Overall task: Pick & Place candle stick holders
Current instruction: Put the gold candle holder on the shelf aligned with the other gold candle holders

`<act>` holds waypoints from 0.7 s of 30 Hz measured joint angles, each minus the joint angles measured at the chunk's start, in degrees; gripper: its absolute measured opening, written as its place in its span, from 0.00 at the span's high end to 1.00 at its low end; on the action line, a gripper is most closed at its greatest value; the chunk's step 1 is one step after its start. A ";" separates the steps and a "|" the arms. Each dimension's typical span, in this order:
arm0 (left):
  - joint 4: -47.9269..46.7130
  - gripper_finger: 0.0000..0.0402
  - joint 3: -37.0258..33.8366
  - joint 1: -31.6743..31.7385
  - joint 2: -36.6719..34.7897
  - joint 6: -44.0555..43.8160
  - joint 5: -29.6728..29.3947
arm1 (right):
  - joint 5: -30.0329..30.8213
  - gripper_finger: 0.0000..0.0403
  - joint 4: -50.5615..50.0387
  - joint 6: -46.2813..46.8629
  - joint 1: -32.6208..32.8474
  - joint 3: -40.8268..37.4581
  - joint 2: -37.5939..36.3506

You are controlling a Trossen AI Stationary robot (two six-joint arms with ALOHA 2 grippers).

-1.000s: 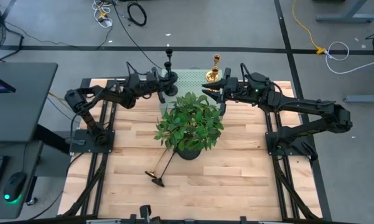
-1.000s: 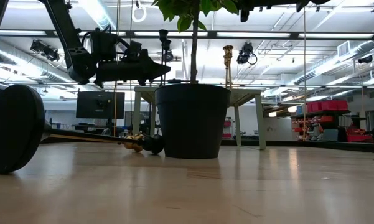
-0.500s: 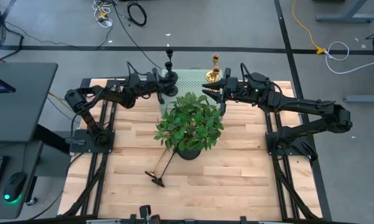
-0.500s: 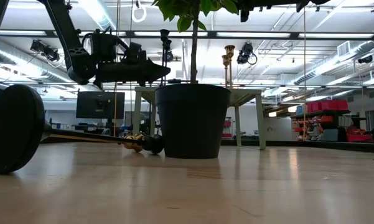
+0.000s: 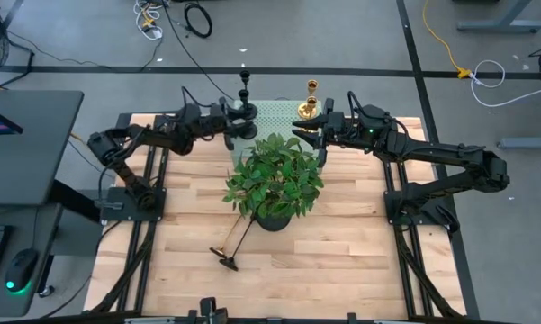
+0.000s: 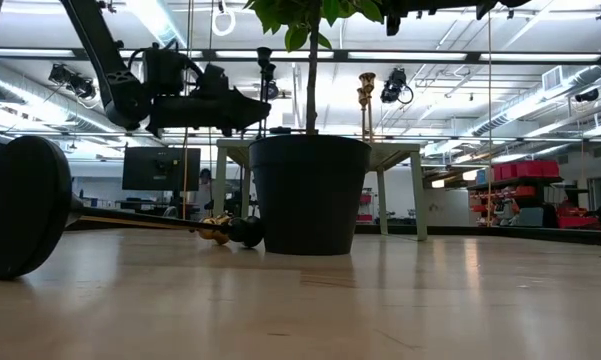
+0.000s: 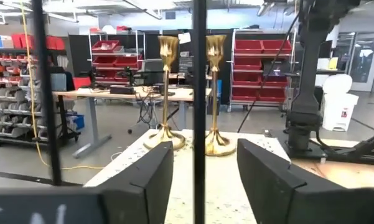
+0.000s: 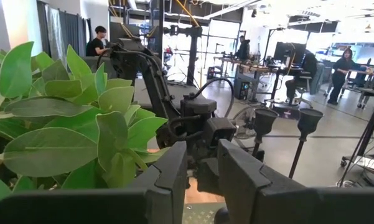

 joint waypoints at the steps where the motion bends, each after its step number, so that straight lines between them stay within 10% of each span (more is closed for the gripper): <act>1: -0.54 0.54 0.00 0.23 -0.65 -0.26 0.51 | 0.00 0.77 -0.01 0.01 -0.02 0.00 0.00; 21: -38.65 0.51 0.02 6.02 -20.91 6.38 5.50 | 0.00 0.77 0.00 0.39 -0.01 0.00 0.00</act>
